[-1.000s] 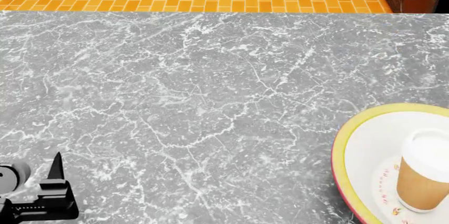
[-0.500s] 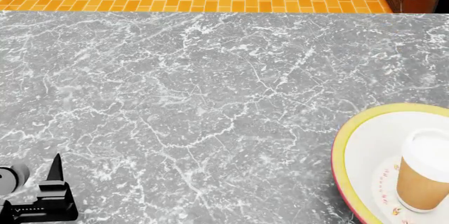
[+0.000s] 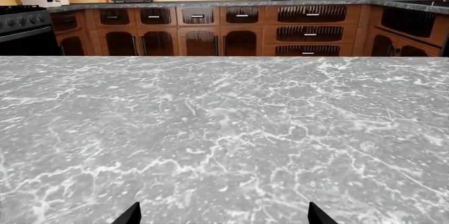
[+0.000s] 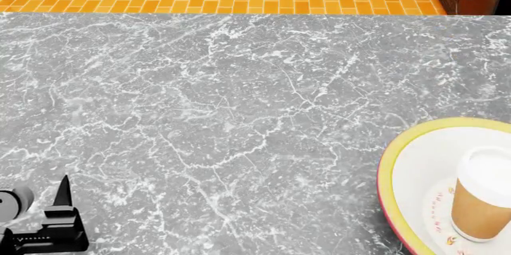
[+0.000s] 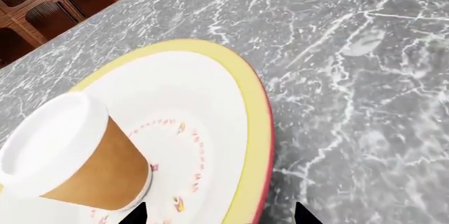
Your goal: Place the cup inside the bowl on the dining table and move the bowl to any counter.
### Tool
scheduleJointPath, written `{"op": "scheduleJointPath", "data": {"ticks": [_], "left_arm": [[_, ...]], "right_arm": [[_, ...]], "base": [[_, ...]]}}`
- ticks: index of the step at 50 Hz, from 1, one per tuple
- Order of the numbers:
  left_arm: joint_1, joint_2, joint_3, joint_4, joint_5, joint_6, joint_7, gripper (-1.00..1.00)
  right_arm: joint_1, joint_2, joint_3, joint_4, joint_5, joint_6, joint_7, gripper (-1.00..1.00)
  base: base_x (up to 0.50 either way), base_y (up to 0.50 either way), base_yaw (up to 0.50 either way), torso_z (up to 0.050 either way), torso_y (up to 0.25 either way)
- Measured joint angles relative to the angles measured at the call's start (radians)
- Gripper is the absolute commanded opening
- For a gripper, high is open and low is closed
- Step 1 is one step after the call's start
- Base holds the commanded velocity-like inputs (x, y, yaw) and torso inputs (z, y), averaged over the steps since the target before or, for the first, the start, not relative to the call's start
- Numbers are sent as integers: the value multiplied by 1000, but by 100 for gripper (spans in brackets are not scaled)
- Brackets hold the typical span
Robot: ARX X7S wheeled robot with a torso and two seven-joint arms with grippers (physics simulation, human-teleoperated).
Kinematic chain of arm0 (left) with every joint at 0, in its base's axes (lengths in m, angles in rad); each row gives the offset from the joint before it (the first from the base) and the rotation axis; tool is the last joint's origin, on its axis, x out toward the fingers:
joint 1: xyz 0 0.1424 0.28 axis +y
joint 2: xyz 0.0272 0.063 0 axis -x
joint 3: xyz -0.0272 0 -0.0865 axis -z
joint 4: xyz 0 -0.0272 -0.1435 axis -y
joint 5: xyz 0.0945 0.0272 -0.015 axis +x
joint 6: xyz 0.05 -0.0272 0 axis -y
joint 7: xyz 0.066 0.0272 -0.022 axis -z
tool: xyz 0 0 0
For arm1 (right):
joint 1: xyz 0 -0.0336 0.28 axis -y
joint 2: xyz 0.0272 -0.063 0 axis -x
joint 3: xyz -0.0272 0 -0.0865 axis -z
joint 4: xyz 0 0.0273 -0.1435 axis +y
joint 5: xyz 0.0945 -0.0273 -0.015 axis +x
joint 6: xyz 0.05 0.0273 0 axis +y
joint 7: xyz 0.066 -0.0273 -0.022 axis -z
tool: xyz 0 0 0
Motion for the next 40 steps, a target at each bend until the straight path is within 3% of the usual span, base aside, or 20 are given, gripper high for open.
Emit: {"op": "scheduleJointPath", "data": {"ticks": [34,35,40], "left_arm": [[-1,-6,13,-9,-9,10,-13,100],[-1,-6,13,-9,-9,10,-13,100],[0,-8,15,-11,-10,13,-15,100]], "right_arm": [[28,-49,-105,41,-260,-86,-212,100],[27,-50,-106,41,-262,-89,-214,-100],[26,-57,-104,37,-263,-107,-225,-100]], "base": [[0,0,0,0,0],[0,0,0,0,0],[0,0,0,0,0]]}}
